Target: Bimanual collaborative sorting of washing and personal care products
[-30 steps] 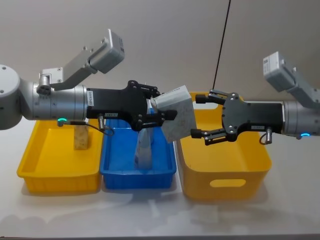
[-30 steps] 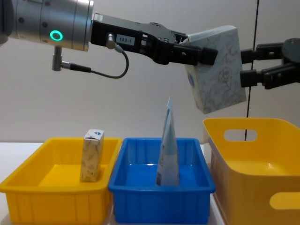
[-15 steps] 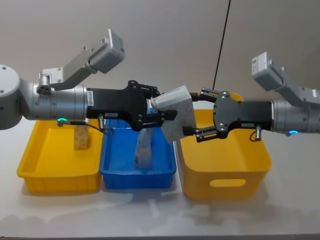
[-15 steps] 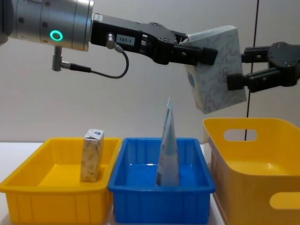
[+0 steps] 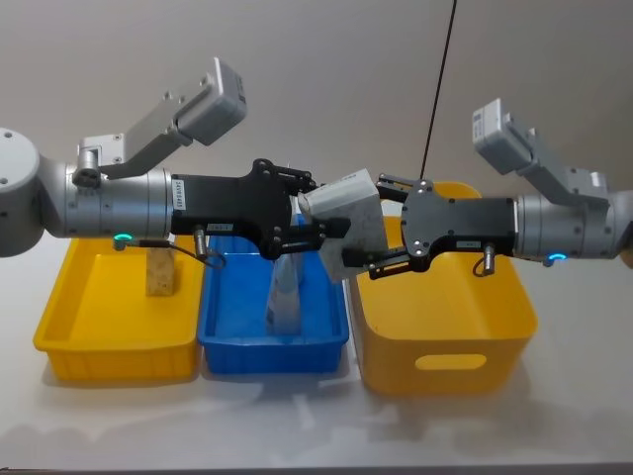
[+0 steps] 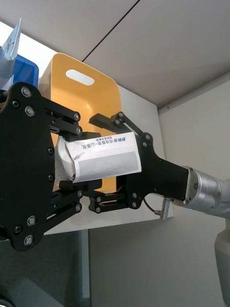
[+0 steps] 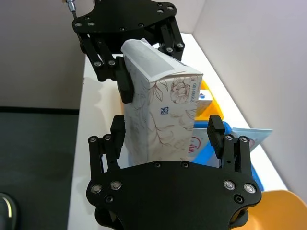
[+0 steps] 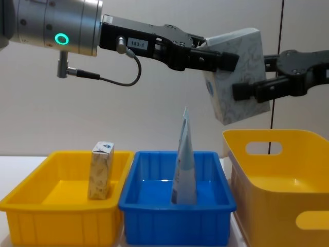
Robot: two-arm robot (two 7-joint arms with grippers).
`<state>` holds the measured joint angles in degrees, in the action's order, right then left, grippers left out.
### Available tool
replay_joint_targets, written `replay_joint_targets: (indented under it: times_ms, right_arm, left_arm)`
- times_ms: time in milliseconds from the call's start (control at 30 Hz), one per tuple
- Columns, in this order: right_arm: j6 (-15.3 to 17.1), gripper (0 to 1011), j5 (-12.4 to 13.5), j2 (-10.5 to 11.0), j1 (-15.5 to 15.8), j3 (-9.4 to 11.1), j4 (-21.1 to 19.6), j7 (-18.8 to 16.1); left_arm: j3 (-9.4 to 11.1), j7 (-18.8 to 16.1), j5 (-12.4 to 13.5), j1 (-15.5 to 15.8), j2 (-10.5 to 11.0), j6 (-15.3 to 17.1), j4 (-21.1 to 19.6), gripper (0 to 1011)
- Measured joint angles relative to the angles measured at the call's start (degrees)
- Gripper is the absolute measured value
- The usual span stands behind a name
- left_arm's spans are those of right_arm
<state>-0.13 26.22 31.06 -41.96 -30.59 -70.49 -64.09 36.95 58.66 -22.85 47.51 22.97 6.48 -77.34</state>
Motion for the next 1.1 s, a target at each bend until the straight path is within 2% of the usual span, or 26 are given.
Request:
replay_joint_targets:
  times_ms: [133,333,667,900,1100]
  right_arm:
    - [1.16,1002,0.39,-0.09,-0.18,-0.42,0.0,-0.33]
    - [2.76,883,0.95,-0.23,-0.43,-0.98,-0.14,-0.78]
    - [4.17,572,1.44,-0.35,-0.67,-1.53,-0.28,-1.14]
    - [4.55,391,1.57,-0.38,-0.72,-1.7,-0.34,-1.29]
    - [4.76,361,1.67,-0.4,-0.75,-1.79,-0.37,-1.37]
  left_arm:
    - [0.0,0.0,0.0,0.0,0.0,0.0,0.0,404]
    - [0.0,0.0,0.0,0.0,0.0,0.0,0.0,403]
    - [0.01,0.04,0.0,0.0,0.0,0.0,0.0,403]
    - [0.0,0.04,0.0,0.0,0.0,0.0,0.0,403]
    - [0.0,0.03,0.0,0.0,0.03,0.0,0.0,403]
